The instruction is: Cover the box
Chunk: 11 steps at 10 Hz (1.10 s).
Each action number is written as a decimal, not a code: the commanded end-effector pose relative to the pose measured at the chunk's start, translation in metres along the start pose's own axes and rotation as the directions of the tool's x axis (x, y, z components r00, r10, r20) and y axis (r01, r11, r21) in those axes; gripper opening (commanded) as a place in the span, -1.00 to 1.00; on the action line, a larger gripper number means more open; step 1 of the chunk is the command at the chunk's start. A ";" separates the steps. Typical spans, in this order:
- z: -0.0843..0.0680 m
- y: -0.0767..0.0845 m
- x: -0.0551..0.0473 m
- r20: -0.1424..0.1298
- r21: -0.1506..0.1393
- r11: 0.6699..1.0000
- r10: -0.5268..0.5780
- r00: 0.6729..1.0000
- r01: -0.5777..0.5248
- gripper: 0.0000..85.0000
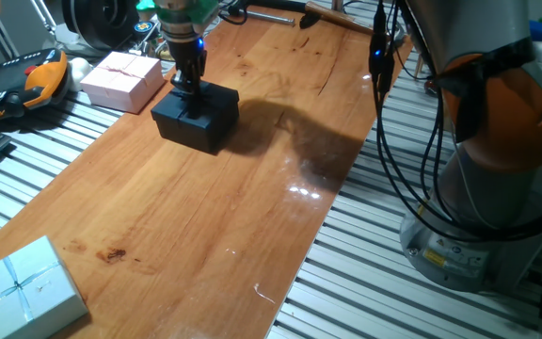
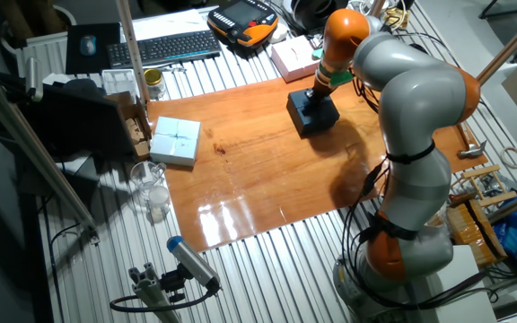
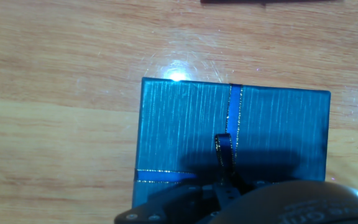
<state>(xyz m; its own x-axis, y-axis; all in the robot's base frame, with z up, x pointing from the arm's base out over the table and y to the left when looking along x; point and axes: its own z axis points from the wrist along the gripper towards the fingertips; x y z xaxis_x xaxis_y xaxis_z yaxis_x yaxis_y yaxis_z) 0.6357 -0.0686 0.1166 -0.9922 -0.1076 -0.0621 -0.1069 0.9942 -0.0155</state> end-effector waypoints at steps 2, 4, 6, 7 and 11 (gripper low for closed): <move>0.000 0.001 0.000 0.000 0.000 1.000 -0.001 1.000 0.001 -1.00; 0.002 0.001 0.000 0.000 0.000 1.000 -0.001 1.000 0.001 -1.00; 0.003 0.001 0.000 0.000 -0.001 1.000 0.001 1.000 -0.001 -1.00; 0.004 0.001 0.000 0.000 -0.003 1.000 0.003 1.000 -0.003 -1.00; 0.006 0.000 -0.001 -0.007 -0.010 1.000 0.008 1.000 -0.008 -1.00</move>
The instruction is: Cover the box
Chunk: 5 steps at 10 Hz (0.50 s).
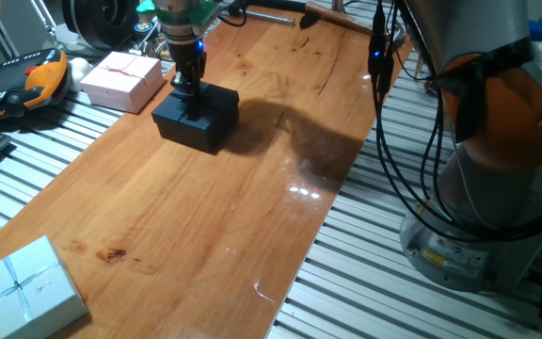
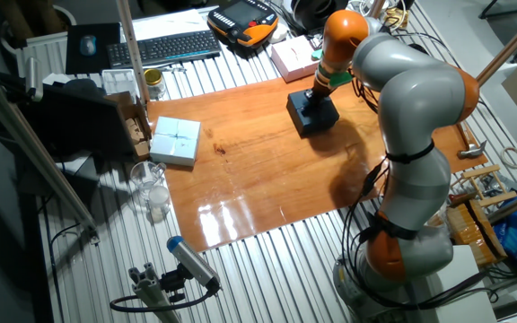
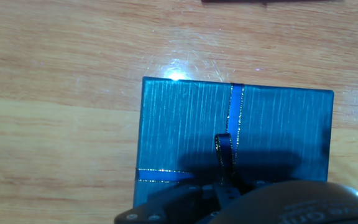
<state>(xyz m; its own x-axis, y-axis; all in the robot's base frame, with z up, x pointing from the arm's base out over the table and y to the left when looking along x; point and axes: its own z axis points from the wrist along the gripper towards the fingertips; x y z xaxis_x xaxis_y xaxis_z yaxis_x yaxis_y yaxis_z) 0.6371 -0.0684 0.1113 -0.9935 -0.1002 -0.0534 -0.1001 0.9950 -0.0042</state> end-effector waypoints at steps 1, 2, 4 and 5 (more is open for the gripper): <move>0.000 0.000 0.000 -0.005 -0.004 1.000 -0.003 1.000 0.003 -1.00; 0.000 0.000 0.000 -0.002 -0.004 1.000 0.000 1.000 0.000 -1.00; 0.001 0.000 0.001 0.004 0.000 1.000 0.002 1.000 -0.002 -0.60; 0.001 0.000 0.001 0.008 0.000 1.000 0.008 1.000 -0.008 -0.60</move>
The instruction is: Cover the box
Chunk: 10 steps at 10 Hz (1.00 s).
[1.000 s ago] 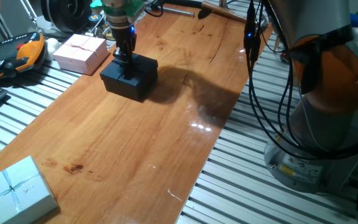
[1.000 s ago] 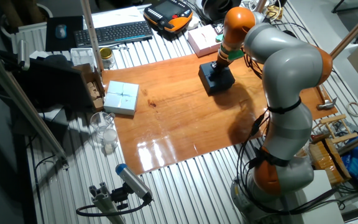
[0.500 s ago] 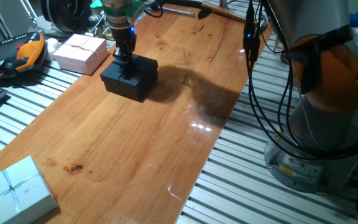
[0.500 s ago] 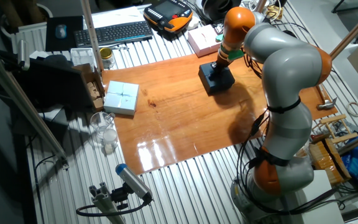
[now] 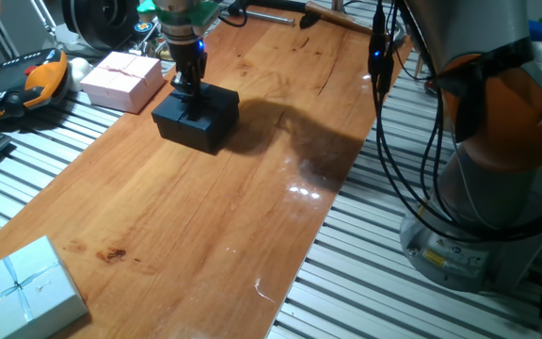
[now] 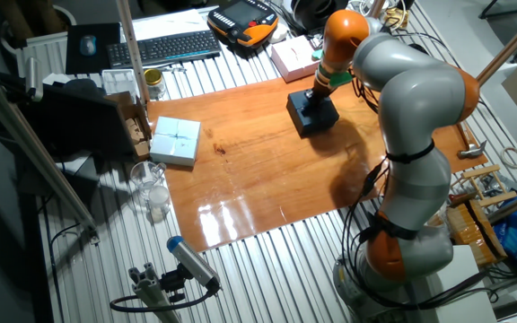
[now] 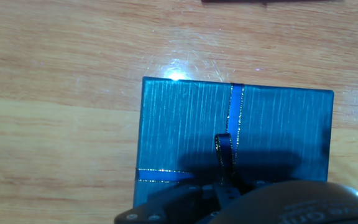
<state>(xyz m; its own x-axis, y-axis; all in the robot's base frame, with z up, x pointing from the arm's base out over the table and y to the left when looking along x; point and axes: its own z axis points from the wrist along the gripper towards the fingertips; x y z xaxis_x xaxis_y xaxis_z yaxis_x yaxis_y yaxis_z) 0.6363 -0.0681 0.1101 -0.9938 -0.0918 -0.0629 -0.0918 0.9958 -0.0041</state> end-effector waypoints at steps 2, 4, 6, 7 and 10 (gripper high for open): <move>0.003 0.000 0.001 0.011 -0.002 1.000 0.006 1.000 -0.006 -0.20; 0.003 0.000 0.002 0.017 -0.002 1.000 0.007 1.000 -0.007 0.20; 0.000 0.000 0.002 0.017 -0.002 1.000 0.009 1.000 -0.009 0.20; -0.003 0.001 0.002 0.016 -0.002 1.000 0.013 1.000 -0.013 0.20; -0.020 0.005 0.003 -0.008 0.007 1.000 0.019 1.000 -0.019 -0.60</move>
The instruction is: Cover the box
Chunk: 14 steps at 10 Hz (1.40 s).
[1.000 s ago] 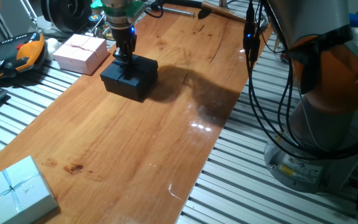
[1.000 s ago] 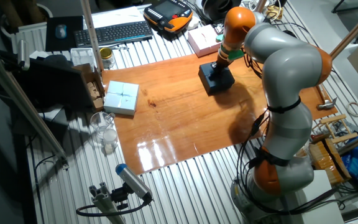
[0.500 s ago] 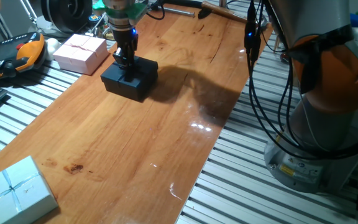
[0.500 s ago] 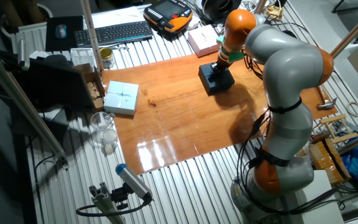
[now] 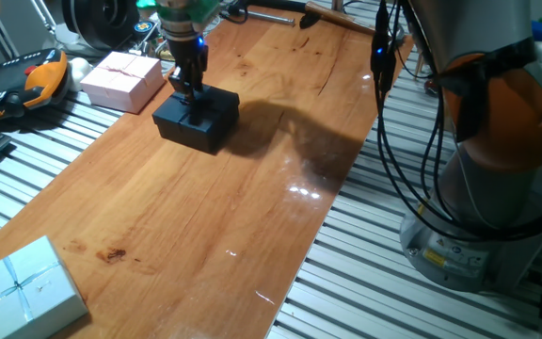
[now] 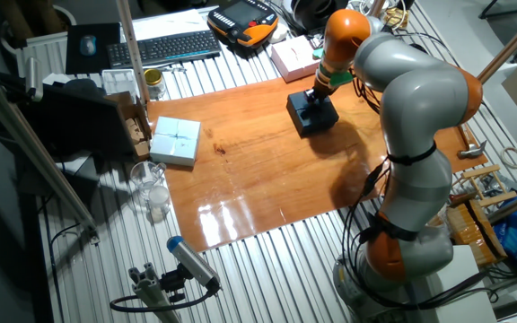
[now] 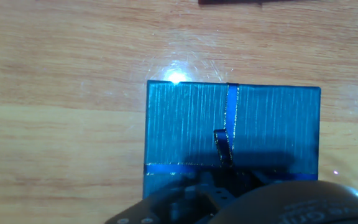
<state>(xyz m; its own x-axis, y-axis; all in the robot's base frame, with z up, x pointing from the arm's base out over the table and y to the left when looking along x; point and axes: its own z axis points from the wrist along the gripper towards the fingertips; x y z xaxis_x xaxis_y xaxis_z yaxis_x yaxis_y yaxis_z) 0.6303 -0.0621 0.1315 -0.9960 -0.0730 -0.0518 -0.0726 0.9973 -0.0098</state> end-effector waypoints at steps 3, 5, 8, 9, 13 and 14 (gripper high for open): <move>-0.017 0.008 0.003 -0.016 0.007 1.000 0.006 1.000 -0.006 -1.00; -0.023 0.013 0.008 -0.013 0.007 1.000 0.020 1.000 -0.020 -1.00; -0.035 0.021 0.020 -0.015 0.005 1.000 0.026 1.000 -0.026 -1.00; -0.038 0.023 0.024 -0.015 0.001 1.000 0.029 0.999 -0.029 -1.00; -0.041 0.027 0.033 -0.021 -0.006 1.000 0.025 0.999 -0.025 -1.00; -0.041 0.026 0.035 -0.017 -0.002 1.000 0.022 1.000 -0.022 -1.00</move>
<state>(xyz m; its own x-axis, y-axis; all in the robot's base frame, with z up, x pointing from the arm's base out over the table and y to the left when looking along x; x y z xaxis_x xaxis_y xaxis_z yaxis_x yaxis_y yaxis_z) 0.5916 -0.0379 0.1711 -0.9979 -0.0530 -0.0365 -0.0528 0.9986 -0.0068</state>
